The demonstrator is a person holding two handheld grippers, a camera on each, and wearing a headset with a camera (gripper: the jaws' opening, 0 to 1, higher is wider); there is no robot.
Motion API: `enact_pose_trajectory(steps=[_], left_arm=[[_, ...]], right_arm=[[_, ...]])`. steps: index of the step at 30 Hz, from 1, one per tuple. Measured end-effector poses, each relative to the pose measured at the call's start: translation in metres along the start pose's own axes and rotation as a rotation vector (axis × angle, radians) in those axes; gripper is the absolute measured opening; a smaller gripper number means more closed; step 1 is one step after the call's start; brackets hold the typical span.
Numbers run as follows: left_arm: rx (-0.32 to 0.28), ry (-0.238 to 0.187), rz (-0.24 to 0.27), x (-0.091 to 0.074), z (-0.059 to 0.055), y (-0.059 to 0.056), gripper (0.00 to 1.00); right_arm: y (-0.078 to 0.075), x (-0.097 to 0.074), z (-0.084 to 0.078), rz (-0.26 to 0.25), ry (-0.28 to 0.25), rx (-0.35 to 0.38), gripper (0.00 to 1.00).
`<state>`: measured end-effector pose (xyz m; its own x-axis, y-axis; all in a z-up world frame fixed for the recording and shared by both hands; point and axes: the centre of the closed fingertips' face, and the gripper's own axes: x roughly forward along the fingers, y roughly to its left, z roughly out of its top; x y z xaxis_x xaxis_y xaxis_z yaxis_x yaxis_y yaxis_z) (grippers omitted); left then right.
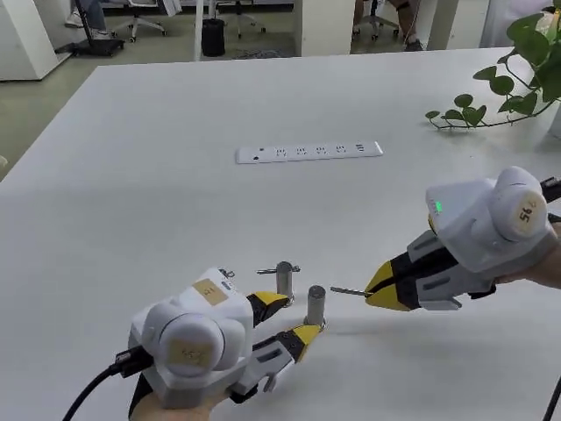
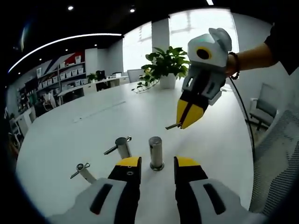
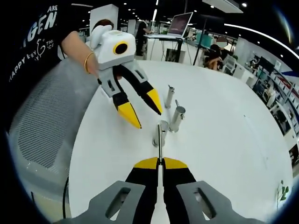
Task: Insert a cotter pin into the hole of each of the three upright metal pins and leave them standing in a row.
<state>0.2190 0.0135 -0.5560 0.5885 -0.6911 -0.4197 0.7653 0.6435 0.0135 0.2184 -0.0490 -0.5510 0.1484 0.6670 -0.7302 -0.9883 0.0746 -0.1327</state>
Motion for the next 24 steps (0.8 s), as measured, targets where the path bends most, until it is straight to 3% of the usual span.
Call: enact_pose_trajectory(steps=[10, 24], left_arm=[[-0.02, 0.033, -0.006, 0.02, -0.007, -0.001, 0.25], [-0.014, 0.065, -0.004, 0.037, -0.014, 0.0, 0.2]], right_arm=[[-0.003, 0.009, -0.011, 0.013, 0.021, -0.022, 0.0], [-0.006, 0.016, -0.012, 0.03, 0.02, -0.034, 0.0]])
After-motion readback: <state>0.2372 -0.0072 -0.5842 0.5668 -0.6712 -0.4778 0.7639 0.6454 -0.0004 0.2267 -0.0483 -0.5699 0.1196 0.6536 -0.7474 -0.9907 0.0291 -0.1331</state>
